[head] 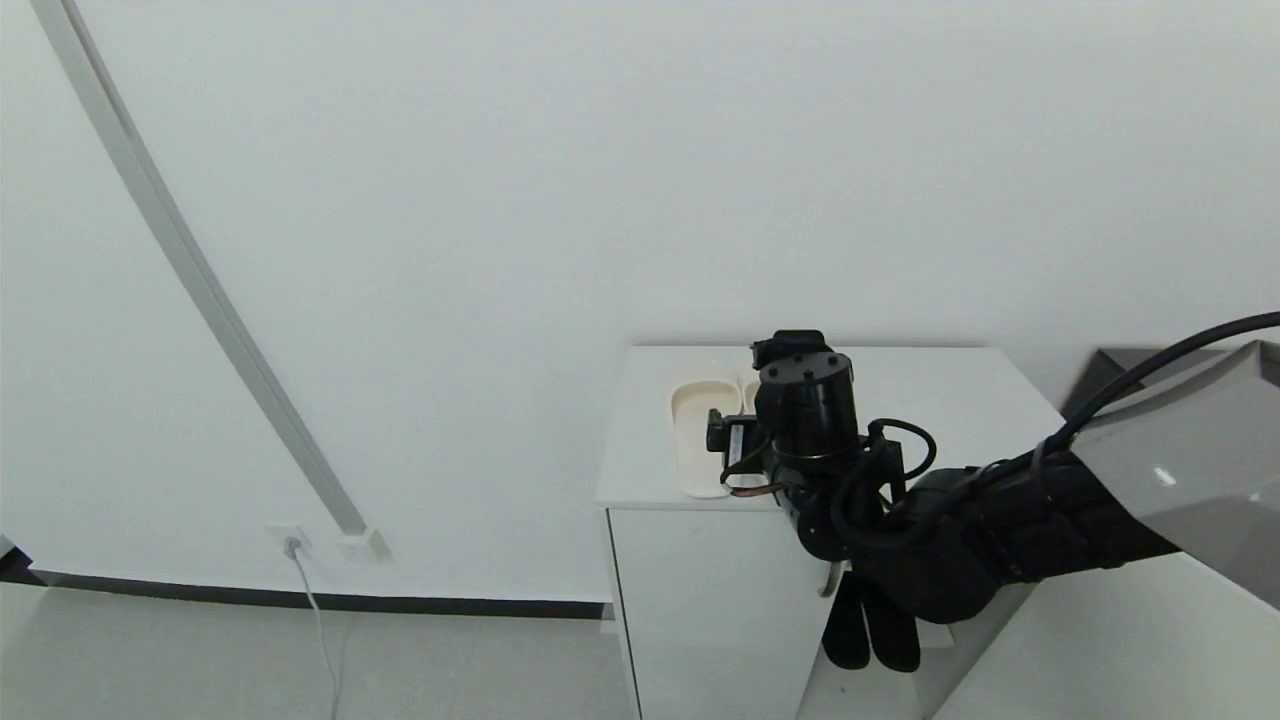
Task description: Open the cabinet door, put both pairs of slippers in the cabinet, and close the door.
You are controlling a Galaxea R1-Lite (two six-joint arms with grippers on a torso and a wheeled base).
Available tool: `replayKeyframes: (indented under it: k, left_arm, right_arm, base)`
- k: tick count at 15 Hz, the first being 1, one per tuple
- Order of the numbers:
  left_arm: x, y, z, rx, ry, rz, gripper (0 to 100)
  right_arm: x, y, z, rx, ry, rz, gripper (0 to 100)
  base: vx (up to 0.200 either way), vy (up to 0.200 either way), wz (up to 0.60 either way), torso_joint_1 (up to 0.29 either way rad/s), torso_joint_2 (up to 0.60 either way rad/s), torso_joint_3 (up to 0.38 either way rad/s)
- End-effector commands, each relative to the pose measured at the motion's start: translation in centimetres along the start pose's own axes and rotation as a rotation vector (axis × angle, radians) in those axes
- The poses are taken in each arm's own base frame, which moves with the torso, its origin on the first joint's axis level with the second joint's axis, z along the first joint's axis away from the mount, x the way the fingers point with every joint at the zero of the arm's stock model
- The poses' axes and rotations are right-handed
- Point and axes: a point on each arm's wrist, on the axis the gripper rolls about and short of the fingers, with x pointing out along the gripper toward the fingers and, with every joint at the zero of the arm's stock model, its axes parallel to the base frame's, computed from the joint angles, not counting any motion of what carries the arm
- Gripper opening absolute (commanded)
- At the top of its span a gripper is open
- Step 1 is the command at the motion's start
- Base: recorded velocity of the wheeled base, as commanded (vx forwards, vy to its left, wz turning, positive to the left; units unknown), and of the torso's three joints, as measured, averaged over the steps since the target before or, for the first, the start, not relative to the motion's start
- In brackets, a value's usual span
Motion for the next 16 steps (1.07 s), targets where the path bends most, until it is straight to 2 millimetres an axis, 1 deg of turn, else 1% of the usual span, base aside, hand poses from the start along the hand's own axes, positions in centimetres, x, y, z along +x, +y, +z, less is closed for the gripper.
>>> replayKeyframes:
  k: [1, 4, 6, 10, 12, 16]
  left_arm:
    - [0.0, 0.0, 0.0, 0.000, 0.002, 0.002, 0]
    - [0.0, 0.0, 0.0, 0.000, 0.002, 0.002, 0]
    - [0.0, 0.0, 0.0, 0.000, 0.002, 0.002, 0]
    - [0.0, 0.0, 0.0, -0.002, 0.002, 0.002, 0]
    - [0.0, 0.0, 0.0, -0.002, 0.002, 0.003, 0]
    - [0.0, 0.0, 0.0, -0.002, 0.002, 0.003, 0]
  right_arm:
    - [0.7, 0.1, -1.7, -0.027, 0.033, -0.002, 100]
    - [1.9, 0.7, -2.5, -0.030, 0.040, -0.001, 100]
    - [3.2, 0.9, -2.9, -0.026, 0.033, -0.008, 100]
    - [5.7, 0.3, -3.5, -0.033, 0.036, -0.013, 100]
    - [6.9, 0.0, -3.6, -0.025, 0.028, -0.029, 100]
    - [8.5, -0.2, -3.1, -0.032, 0.005, -0.018, 100]
  base:
    - [0.000, 0.000, 0.00, 0.000, 0.00, 0.000]
    - [0.000, 0.000, 0.00, 0.000, 0.00, 0.000]
    - [0.000, 0.000, 0.00, 0.000, 0.00, 0.000]
    - [0.000, 0.000, 0.00, 0.000, 0.00, 0.000]
    - [0.000, 0.000, 0.00, 0.000, 0.00, 0.000]
    - [0.000, 0.000, 0.00, 0.000, 0.00, 0.000]
